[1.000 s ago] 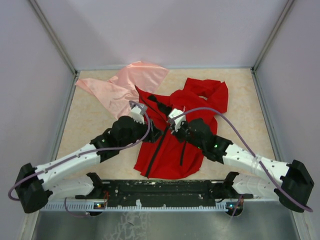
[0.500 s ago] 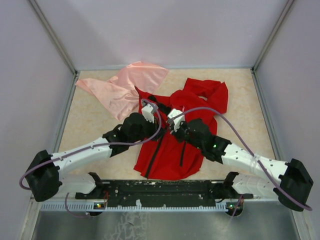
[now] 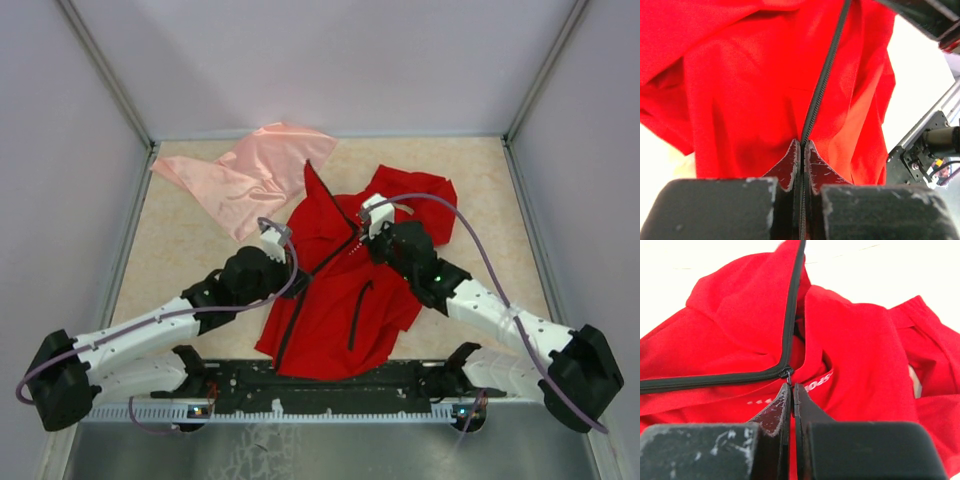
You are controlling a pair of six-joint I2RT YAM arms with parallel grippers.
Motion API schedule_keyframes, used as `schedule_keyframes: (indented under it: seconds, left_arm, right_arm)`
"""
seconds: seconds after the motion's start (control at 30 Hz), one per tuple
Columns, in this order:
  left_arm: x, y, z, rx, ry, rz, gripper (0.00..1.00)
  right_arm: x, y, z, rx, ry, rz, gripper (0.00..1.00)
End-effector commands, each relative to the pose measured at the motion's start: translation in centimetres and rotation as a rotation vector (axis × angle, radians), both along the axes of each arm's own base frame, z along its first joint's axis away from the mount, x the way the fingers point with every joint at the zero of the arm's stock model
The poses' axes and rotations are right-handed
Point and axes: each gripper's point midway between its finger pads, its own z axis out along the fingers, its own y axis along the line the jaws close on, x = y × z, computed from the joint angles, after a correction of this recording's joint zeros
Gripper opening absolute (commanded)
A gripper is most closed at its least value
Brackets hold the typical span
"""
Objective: Zip up the jacket
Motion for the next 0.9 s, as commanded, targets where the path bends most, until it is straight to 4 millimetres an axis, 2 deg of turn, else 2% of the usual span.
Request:
schedule_keyframes:
  seconds: [0.0, 0.2, 0.27, 0.33, 0.47, 0.57, 0.67, 0.73, 0.87]
  left_arm:
    - [-0.4, 5.1, -4.8, 0.164, 0.097, 0.168, 0.0]
    - [2.4, 6.8, -3.0, 0.189, 0.066, 0.272, 0.0]
    - [3.2, 6.5, -1.8, 0.18, 0.041, 0.277, 0.01]
    - [3.5, 5.6, -0.3, 0.146, 0.01, 0.247, 0.12]
    - [3.4, 3.1, 3.1, 0.054, -0.056, 0.127, 0.49]
    - [3.3, 1.8, 5.8, -0.007, -0.102, 0.071, 0.64]
    - [3.5, 0.5, 8.7, -0.052, -0.164, 0.012, 0.74]
    - [3.9, -0.7, 10.3, -0.071, -0.19, -0.028, 0.76]
    - [4.7, -4.0, 10.4, -0.077, -0.181, -0.118, 0.78]
  right_arm:
    - [3.3, -4.6, 5.6, 0.066, -0.152, -0.232, 0.0]
    - [2.5, -3.6, 5.9, 0.094, -0.142, -0.163, 0.0]
    - [2.1, -3.1, 5.9, 0.104, -0.138, -0.124, 0.0]
    - [1.4, -2.3, 5.9, 0.122, -0.128, -0.073, 0.0]
    - [0.2, -1.1, 5.5, 0.154, -0.105, 0.008, 0.0]
    - [-0.3, -0.7, 5.2, 0.16, -0.095, 0.044, 0.0]
    - [-1.0, 0.0, 5.1, 0.157, -0.093, 0.081, 0.0]
    - [-1.4, 0.5, 5.1, 0.154, -0.095, 0.104, 0.0]
    - [-1.9, 1.3, 5.3, 0.148, -0.1, 0.132, 0.0]
